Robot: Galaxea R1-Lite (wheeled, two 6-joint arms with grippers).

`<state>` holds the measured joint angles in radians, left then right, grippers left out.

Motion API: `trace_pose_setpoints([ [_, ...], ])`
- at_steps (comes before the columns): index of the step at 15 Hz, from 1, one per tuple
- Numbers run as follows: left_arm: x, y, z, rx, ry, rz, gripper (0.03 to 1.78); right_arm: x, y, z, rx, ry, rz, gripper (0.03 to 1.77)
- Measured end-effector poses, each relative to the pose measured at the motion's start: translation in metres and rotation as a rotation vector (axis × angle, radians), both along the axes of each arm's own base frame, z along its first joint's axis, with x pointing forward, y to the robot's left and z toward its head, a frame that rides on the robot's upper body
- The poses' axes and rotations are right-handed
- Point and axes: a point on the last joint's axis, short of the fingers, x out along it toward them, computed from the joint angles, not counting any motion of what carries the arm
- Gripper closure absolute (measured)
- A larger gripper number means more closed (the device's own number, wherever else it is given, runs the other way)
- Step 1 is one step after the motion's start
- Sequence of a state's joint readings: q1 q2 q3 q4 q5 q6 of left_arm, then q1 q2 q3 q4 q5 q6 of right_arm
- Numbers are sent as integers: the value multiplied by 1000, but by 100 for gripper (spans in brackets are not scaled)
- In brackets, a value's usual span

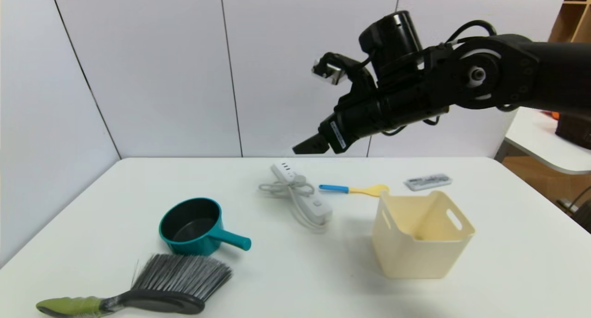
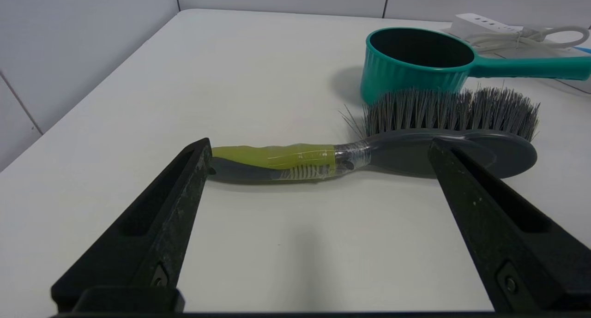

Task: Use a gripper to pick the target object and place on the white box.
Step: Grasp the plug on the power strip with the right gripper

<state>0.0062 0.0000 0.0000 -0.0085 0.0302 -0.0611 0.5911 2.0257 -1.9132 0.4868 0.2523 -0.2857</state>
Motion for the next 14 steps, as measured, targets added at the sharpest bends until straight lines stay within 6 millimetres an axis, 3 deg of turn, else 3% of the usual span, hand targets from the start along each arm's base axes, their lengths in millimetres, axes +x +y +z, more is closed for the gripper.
trace_pose_setpoints([
  [4,0,0,0,0,0,0,12,0,28,-18,-42,1,29,9],
  [8,0,0,0,0,0,0,12,19,54,-40,-32,-102,-31,9],
  [14,0,0,0,0,0,0,12,31,56,-75,-143,-28,-75,9],
])
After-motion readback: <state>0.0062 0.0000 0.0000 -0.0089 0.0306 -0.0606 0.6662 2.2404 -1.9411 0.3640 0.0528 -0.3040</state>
